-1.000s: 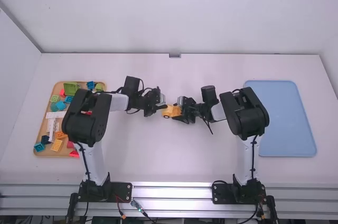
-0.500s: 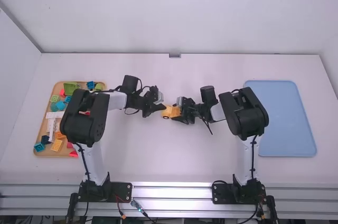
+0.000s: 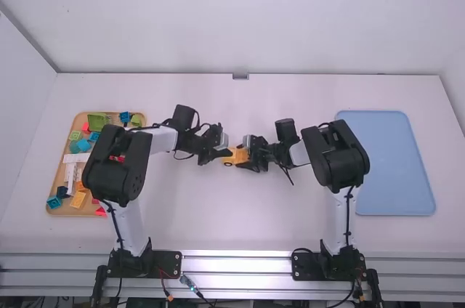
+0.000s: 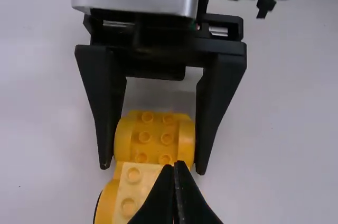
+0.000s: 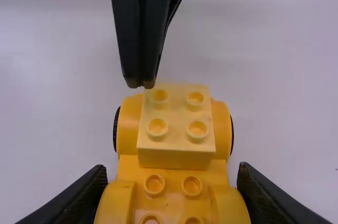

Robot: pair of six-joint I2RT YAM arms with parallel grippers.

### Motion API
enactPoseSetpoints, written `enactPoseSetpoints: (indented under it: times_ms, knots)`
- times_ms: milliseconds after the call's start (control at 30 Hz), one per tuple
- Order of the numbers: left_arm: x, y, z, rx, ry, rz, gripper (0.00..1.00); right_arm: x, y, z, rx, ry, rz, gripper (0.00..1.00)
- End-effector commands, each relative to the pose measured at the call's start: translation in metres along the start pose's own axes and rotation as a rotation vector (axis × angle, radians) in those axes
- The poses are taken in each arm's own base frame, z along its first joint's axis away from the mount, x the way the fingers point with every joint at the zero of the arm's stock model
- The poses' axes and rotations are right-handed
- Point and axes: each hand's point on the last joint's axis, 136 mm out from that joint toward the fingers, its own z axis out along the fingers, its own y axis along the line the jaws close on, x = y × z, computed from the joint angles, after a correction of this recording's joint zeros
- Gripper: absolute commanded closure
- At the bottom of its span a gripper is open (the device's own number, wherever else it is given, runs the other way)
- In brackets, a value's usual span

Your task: Assemble lego blocks to make yellow taxi

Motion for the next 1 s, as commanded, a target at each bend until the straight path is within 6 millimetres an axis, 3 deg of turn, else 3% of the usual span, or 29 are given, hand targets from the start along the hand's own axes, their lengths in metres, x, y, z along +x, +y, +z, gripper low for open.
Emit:
enactPoseSetpoints:
  times_ms: [0,633,867,967]
  knots:
    - [-0.005,-0.006,-0.002,0.007,-0.028,0.030,0.98,0.007,0.005,0.002,-0.010,0.020,0.022,0.45]
    - [0.025,-0.004,0.009,-0.059,0.047,-0.038,0.98,0.011,0.011,0.002,-0.026,0.032,0.026,0.45]
    - [0.059,-0.014,0.018,-0.055,0.218,-0.079,0.98,0.011,0.010,0.002,-0.025,0.031,0.024,0.44]
    - [0.062,-0.013,0.018,-0.062,0.228,-0.079,0.98,0.011,0.010,0.002,-0.025,0.032,0.025,0.44]
